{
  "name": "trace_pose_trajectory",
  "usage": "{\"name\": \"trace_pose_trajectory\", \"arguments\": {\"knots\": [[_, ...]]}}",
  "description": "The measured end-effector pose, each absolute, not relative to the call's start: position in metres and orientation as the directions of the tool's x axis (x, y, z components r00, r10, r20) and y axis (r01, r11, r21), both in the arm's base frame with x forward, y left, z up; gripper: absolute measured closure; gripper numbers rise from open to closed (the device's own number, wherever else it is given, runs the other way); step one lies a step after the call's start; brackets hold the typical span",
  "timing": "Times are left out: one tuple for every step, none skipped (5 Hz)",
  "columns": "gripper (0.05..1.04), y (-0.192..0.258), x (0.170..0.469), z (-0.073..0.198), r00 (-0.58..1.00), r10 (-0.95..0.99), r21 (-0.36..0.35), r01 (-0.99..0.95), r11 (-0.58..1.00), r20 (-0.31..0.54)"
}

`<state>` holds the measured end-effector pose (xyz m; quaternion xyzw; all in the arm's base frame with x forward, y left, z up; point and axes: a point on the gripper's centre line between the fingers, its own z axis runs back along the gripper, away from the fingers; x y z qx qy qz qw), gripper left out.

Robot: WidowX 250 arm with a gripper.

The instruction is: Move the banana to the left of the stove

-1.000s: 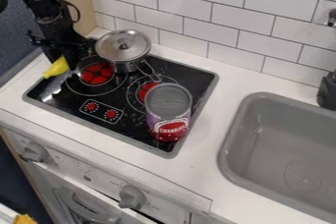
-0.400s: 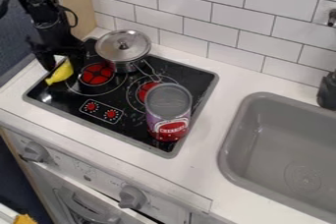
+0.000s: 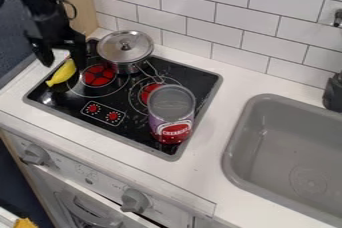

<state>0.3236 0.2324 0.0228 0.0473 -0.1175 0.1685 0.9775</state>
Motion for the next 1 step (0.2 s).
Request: {"name": "trace_pose_trajectory", "arguments": {"knots": [[0.083,0.2383,0.3207,0.0581,0.889,0.340,0.117,-0.389,0.914,0.307]]}}
